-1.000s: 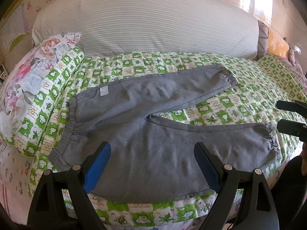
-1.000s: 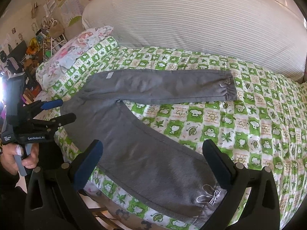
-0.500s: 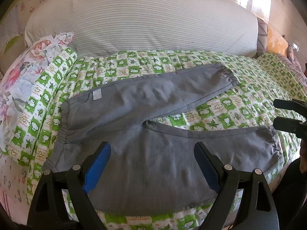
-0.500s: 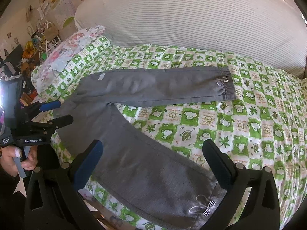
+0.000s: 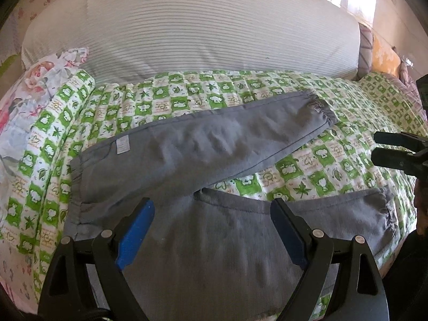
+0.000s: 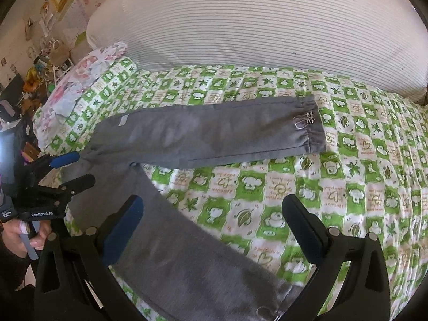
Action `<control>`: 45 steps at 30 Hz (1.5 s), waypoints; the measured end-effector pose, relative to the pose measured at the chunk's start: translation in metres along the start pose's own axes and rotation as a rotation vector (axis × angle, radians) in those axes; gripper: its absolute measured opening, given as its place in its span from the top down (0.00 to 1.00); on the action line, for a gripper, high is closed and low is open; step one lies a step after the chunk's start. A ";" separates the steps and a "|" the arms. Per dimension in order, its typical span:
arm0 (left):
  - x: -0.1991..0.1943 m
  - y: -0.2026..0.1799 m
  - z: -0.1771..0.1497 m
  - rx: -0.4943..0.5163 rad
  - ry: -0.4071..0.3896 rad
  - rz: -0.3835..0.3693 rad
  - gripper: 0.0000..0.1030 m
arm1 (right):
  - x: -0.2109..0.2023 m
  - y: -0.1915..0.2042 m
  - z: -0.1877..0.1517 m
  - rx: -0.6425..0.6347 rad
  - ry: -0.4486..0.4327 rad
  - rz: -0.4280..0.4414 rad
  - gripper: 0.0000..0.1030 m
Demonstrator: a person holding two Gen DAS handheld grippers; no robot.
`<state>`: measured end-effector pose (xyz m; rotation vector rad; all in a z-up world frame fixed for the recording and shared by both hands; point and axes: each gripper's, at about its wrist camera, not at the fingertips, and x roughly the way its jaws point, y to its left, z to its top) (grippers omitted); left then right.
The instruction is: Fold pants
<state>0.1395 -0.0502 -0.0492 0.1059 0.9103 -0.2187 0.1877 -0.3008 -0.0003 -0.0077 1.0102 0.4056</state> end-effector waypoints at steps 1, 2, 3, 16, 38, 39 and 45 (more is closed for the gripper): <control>0.003 0.000 0.002 -0.002 0.004 -0.005 0.14 | 0.001 -0.001 0.001 0.000 0.001 -0.001 0.00; 0.006 0.000 0.003 -0.002 0.007 -0.009 0.14 | 0.003 -0.002 0.003 -0.002 0.002 -0.002 0.00; 0.008 0.000 0.005 -0.002 0.009 -0.016 0.14 | 0.003 -0.003 0.004 -0.003 0.001 -0.004 0.00; 0.064 -0.009 0.072 0.147 0.036 -0.165 0.14 | 0.032 -0.040 0.049 0.013 0.014 -0.013 0.00; 0.210 -0.016 0.163 0.406 0.252 -0.408 0.27 | 0.119 -0.139 0.135 0.074 0.048 -0.044 0.07; 0.217 -0.016 0.160 0.406 0.282 -0.424 0.41 | 0.125 -0.141 0.136 0.070 0.062 -0.045 0.08; 0.225 -0.009 0.152 0.365 0.315 -0.476 0.68 | 0.149 -0.154 0.131 0.074 0.130 -0.082 0.38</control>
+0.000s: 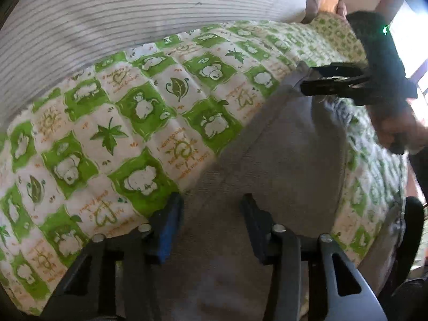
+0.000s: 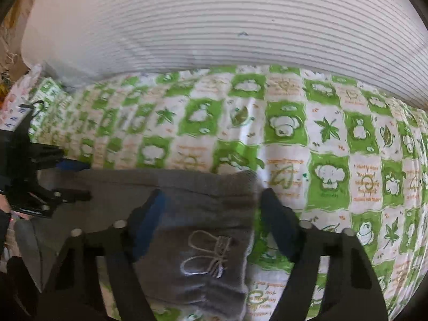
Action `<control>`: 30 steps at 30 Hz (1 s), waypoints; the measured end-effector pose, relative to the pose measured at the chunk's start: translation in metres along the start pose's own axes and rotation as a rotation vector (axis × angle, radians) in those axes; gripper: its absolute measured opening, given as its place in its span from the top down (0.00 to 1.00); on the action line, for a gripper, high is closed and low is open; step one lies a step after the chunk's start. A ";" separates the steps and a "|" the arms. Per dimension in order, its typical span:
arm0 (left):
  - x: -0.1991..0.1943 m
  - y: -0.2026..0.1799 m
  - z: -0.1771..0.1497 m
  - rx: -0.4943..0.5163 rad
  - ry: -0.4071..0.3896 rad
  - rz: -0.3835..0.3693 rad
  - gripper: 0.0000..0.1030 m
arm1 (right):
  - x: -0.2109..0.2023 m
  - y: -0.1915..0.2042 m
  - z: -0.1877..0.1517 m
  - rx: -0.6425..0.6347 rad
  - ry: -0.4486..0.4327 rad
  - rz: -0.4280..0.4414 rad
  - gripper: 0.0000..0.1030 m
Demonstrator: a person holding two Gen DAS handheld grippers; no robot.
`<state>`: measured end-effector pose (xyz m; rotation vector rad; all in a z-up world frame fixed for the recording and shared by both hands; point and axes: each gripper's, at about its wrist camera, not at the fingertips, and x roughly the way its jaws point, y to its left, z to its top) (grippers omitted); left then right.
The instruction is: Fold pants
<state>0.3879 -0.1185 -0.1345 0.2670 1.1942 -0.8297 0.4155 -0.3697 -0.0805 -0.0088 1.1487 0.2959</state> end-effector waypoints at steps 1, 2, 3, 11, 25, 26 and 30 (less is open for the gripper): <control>-0.001 0.002 -0.002 -0.004 0.004 -0.003 0.72 | -0.001 0.001 0.000 -0.008 -0.010 -0.008 0.49; -0.002 0.003 -0.004 -0.002 0.004 0.006 0.78 | -0.001 0.002 0.001 -0.009 -0.011 -0.009 0.58; -0.004 0.002 -0.007 0.000 0.002 0.008 0.84 | -0.004 0.003 0.001 -0.007 -0.013 -0.020 0.66; -0.009 -0.008 -0.012 0.000 -0.013 0.041 0.94 | -0.037 0.013 -0.006 -0.015 -0.065 0.001 0.91; -0.057 -0.062 -0.048 0.034 -0.067 0.042 0.95 | -0.122 0.063 -0.075 -0.109 -0.113 0.045 0.92; -0.061 -0.068 -0.053 0.035 -0.071 0.045 0.95 | -0.125 0.066 -0.078 -0.112 -0.113 0.043 0.92; -0.078 -0.090 -0.076 0.036 -0.083 0.044 0.95 | -0.140 0.067 -0.108 -0.099 -0.109 0.038 0.92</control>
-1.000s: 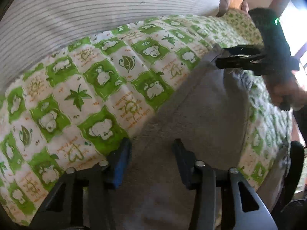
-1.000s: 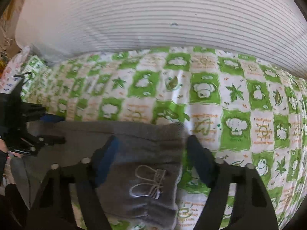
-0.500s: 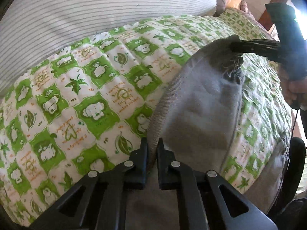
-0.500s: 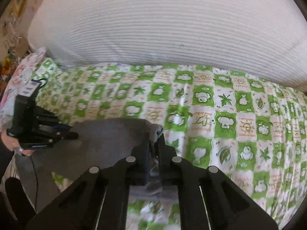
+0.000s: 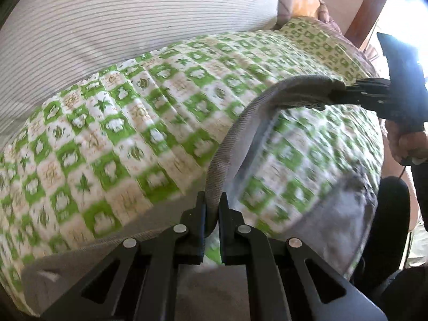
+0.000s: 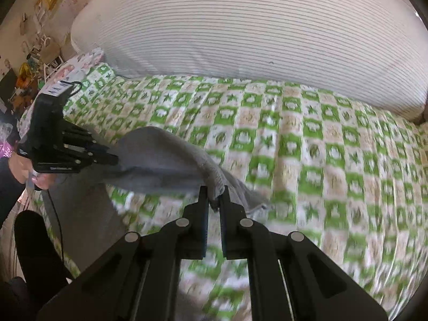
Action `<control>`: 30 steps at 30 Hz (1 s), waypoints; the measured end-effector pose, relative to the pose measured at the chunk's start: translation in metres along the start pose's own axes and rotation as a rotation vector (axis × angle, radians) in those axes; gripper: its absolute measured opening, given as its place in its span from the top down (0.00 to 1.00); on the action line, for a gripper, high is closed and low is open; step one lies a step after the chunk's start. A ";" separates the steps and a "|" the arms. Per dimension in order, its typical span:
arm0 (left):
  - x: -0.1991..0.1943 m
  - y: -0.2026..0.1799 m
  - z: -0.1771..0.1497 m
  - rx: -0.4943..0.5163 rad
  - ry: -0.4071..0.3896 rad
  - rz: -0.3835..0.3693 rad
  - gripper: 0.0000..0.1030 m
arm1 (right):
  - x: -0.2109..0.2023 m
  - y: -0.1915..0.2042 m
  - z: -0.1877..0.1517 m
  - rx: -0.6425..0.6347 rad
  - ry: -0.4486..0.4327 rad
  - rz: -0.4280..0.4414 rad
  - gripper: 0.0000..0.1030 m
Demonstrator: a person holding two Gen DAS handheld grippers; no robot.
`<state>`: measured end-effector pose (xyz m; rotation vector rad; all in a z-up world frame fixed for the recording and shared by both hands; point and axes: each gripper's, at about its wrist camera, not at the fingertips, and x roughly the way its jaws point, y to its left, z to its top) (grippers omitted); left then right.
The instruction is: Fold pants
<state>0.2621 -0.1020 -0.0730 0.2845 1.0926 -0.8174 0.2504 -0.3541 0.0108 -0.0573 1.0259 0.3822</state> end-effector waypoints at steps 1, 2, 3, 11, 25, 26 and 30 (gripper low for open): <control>-0.004 -0.006 -0.006 0.004 -0.002 0.002 0.95 | -0.004 0.001 -0.006 0.005 0.000 0.000 0.92; -0.008 -0.011 -0.011 0.006 -0.004 -0.002 0.95 | -0.007 0.002 -0.012 0.010 -0.001 -0.001 0.92; -0.013 -0.017 -0.018 0.005 -0.005 -0.007 0.95 | -0.012 0.002 -0.019 0.020 -0.001 0.001 0.92; -0.025 -0.054 -0.054 -0.018 -0.001 -0.031 0.95 | -0.036 0.012 -0.068 0.053 0.020 0.011 0.92; -0.051 -0.101 -0.100 -0.072 -0.041 -0.083 0.95 | -0.062 0.022 -0.123 0.051 0.043 0.006 0.92; -0.051 -0.106 -0.104 -0.069 -0.038 -0.086 0.95 | -0.063 0.022 -0.127 0.049 0.048 0.003 0.92; -0.044 -0.120 -0.117 -0.076 -0.019 -0.092 0.95 | -0.063 0.018 -0.143 0.072 0.068 0.002 0.92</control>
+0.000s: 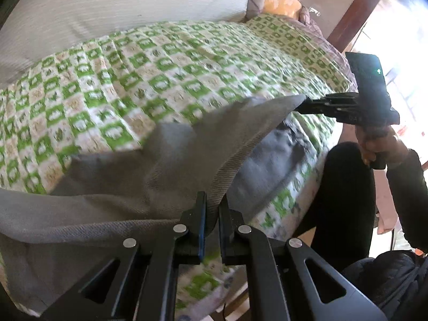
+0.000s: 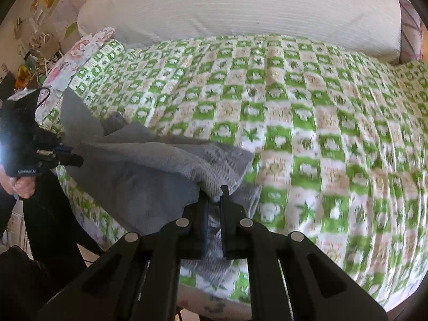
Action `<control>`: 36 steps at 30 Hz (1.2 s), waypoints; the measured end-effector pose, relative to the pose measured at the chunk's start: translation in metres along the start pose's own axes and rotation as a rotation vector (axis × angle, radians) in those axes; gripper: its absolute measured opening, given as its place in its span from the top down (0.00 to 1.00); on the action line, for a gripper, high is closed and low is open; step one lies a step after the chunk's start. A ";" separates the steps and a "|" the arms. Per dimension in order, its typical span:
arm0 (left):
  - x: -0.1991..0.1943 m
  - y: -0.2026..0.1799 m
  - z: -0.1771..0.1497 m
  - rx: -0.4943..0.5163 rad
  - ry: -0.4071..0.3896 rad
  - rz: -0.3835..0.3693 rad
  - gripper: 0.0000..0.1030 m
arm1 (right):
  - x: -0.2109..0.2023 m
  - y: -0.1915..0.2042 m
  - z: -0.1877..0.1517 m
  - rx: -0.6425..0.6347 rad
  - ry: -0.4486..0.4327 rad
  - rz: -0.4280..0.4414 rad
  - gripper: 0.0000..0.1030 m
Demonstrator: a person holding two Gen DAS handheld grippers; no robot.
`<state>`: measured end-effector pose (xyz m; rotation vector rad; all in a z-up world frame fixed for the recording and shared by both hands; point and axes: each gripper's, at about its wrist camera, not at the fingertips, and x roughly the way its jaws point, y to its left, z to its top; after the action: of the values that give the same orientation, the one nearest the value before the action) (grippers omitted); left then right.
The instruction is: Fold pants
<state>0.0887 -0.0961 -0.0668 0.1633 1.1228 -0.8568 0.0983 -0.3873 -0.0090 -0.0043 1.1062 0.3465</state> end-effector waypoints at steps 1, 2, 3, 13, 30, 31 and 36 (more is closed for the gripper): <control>0.002 -0.002 -0.004 -0.008 0.005 -0.007 0.95 | -0.001 -0.001 -0.004 0.004 -0.003 -0.001 0.92; 0.003 -0.004 -0.007 -0.012 0.008 -0.007 0.95 | -0.002 -0.001 -0.007 0.006 -0.006 0.002 0.92; 0.004 -0.005 -0.011 -0.019 0.008 -0.008 0.95 | -0.003 -0.001 -0.009 0.006 -0.012 0.004 0.92; 0.027 0.001 -0.028 -0.087 0.044 0.005 0.94 | -0.001 0.010 -0.032 -0.021 0.036 -0.011 0.92; 0.034 0.000 -0.032 -0.105 0.032 -0.011 0.88 | 0.007 0.009 -0.056 0.019 0.199 -0.108 0.90; 0.030 0.000 -0.031 -0.110 0.022 -0.020 0.88 | 0.003 0.007 -0.056 0.035 0.193 -0.099 0.90; 0.013 -0.004 -0.026 -0.096 -0.012 -0.043 0.69 | -0.020 0.003 -0.053 0.079 0.148 -0.048 0.88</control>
<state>0.0694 -0.0918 -0.0884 0.0543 1.1572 -0.8392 0.0437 -0.3990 -0.0152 0.0133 1.2640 0.2623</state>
